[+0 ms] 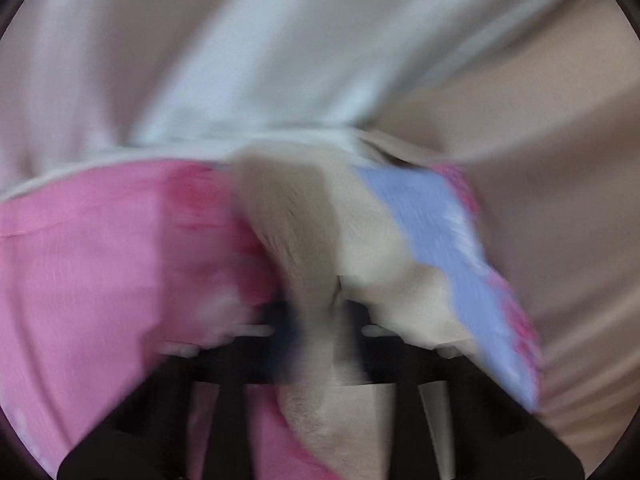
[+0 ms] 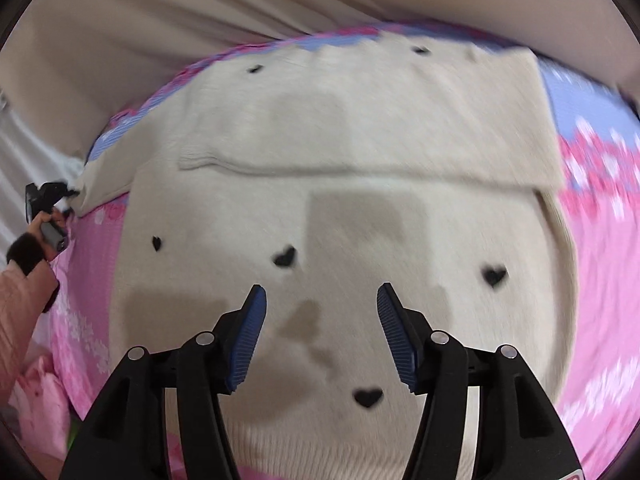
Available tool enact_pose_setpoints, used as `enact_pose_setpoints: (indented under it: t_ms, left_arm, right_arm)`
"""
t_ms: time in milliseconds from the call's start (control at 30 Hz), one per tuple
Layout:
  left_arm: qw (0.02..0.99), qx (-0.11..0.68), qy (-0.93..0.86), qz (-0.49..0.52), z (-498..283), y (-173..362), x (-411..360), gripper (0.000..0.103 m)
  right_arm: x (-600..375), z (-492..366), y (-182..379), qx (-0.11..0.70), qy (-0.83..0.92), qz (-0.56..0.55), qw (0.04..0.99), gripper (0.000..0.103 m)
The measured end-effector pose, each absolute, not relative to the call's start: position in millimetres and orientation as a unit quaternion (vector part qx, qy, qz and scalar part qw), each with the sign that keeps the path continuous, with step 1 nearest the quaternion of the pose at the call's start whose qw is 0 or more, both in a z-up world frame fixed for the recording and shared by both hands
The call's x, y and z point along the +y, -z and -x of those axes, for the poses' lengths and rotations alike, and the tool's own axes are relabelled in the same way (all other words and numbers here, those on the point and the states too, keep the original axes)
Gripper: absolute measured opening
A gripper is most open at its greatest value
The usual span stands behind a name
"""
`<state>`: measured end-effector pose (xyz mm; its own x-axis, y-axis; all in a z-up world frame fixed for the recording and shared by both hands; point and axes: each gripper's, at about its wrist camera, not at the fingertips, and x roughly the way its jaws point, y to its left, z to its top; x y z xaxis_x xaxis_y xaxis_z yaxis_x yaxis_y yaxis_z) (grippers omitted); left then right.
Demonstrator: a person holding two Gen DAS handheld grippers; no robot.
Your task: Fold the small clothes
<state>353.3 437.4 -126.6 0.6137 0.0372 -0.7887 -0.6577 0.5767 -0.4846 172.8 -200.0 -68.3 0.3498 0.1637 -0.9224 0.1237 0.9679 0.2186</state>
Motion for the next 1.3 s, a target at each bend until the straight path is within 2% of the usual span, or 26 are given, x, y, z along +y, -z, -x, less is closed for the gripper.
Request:
enact_pose_setpoints:
  t_ms: [200, 400, 533, 567, 600, 667, 733, 833, 933, 1033, 1233, 1300]
  left_arm:
    - [0.891, 0.300, -0.104, 0.324, -356.4, 21.2, 346.9, 0.009]
    - [0.922, 0.267, 0.117, 0.254, -347.4, -77.9, 167.7, 0.010]
    - [0.892, 0.320, 0.228, 0.225, -337.5, -67.3, 35.9, 0.015]
    - [0.884, 0.337, 0.238, 0.220, -336.4, -56.5, 12.3, 0.021]
    - [0.875, 0.368, 0.242, 0.203, -333.8, -35.7, -22.5, 0.045]
    - [0.857, 0.436, 0.225, 0.154, -325.1, 14.6, -79.5, 0.072]
    - [0.845, 0.474, 0.216, 0.122, -309.6, 53.0, -104.8, 0.071]
    - [0.824, 0.515, 0.207, 0.112, -272.2, 88.3, -114.0, 0.072]
    - [0.814, 0.535, 0.189, 0.123, -242.8, 103.3, -90.5, 0.072]
    - [0.823, 0.532, 0.164, 0.110, -203.7, 89.9, -46.1, 0.074]
    - [0.841, 0.519, 0.110, 0.109, -181.3, 79.1, 7.8, 0.079]
    - [0.841, 0.519, 0.099, 0.114, -180.6, 76.5, 25.2, 0.079]
  right_arm:
    - [-203.4, -169.0, 72.7, 0.571, -0.008, -0.125, 0.811, 0.057]
    - [-213.3, -166.0, 65.9, 0.547, -0.014, -0.142, 0.825, 0.057]
    - [-234.6, -156.7, 58.9, 0.528, 0.000, -0.156, 0.835, 0.059]
    - [-244.7, -153.4, 58.5, 0.522, 0.009, -0.165, 0.837, 0.060]
    - [-251.3, -151.8, 58.1, 0.520, 0.016, -0.173, 0.837, 0.060]
    - [-272.6, -146.6, 59.8, 0.513, 0.034, -0.195, 0.835, 0.060]
    - [-291.4, -142.1, 60.8, 0.510, 0.054, -0.207, 0.833, 0.060]
    - [-312.5, -142.6, 58.5, 0.504, 0.063, -0.217, 0.834, 0.061]
    - [-321.7, -161.6, 57.7, 0.500, 0.050, -0.214, 0.838, 0.063]
    - [-319.8, -201.9, 63.3, 0.504, 0.027, -0.213, 0.837, 0.063]
    - [-296.6, -292.6, 89.9, 0.520, 0.015, -0.190, 0.833, 0.063]
    - [-290.9, -313.4, 102.8, 0.530, 0.008, -0.208, 0.822, 0.047]
